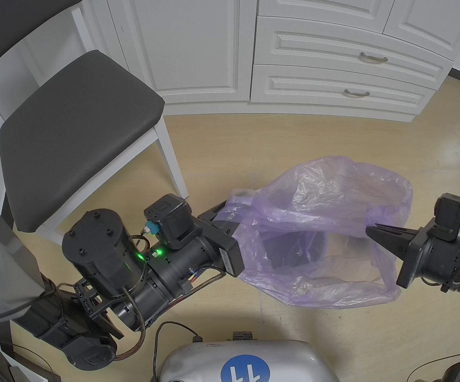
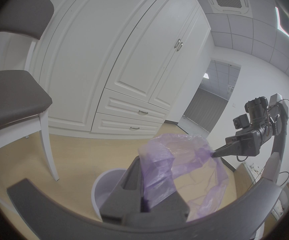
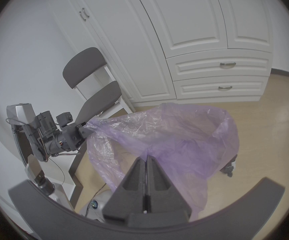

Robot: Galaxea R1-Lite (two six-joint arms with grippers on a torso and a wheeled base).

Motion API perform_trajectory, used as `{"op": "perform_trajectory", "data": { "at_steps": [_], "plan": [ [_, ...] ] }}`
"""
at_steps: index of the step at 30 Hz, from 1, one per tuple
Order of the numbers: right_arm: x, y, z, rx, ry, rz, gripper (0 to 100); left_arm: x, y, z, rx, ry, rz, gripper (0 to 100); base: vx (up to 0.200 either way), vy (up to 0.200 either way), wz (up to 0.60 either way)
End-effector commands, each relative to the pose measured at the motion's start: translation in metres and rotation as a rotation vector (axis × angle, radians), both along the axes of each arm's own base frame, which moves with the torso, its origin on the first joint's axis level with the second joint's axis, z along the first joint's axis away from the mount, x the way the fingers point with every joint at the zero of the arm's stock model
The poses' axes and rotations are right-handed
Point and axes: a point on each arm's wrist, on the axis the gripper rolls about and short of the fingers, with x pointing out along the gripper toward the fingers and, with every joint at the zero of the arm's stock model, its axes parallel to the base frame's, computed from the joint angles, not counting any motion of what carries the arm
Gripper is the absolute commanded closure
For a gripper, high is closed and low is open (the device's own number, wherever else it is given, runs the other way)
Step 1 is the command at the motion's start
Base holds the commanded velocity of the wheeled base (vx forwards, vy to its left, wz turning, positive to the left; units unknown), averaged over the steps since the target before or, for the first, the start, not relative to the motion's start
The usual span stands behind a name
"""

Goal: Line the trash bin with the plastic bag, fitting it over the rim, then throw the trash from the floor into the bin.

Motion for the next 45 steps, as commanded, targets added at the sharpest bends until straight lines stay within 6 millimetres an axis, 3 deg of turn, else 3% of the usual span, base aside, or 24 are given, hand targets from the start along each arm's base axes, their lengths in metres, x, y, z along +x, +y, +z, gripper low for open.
{"op": "perform_trajectory", "data": {
  "at_steps": [1,15,22,31,45],
  "plan": [
    [0.011,0.012,-0.013,-0.017,0.060,0.010,100,-0.007,0.008,0.005,-0.003,-0.005,0.007,100,0.000,0.000,0.00],
    [0.009,0.009,0.001,0.096,0.067,0.041,100,-0.008,0.016,0.002,0.014,0.004,0.025,100,0.000,0.000,0.00],
    [0.011,0.010,-0.001,0.088,0.080,0.038,100,-0.010,0.021,0.006,0.027,-0.021,0.037,100,0.000,0.000,0.00],
    [0.021,0.027,-0.017,0.080,0.174,0.051,100,-0.013,0.025,0.000,0.108,-0.035,0.053,100,0.000,0.000,0.00],
    [0.019,0.023,-0.016,0.084,0.168,0.039,100,-0.010,0.028,-0.002,0.119,-0.024,0.079,100,0.000,0.000,0.00]
  ]
}}
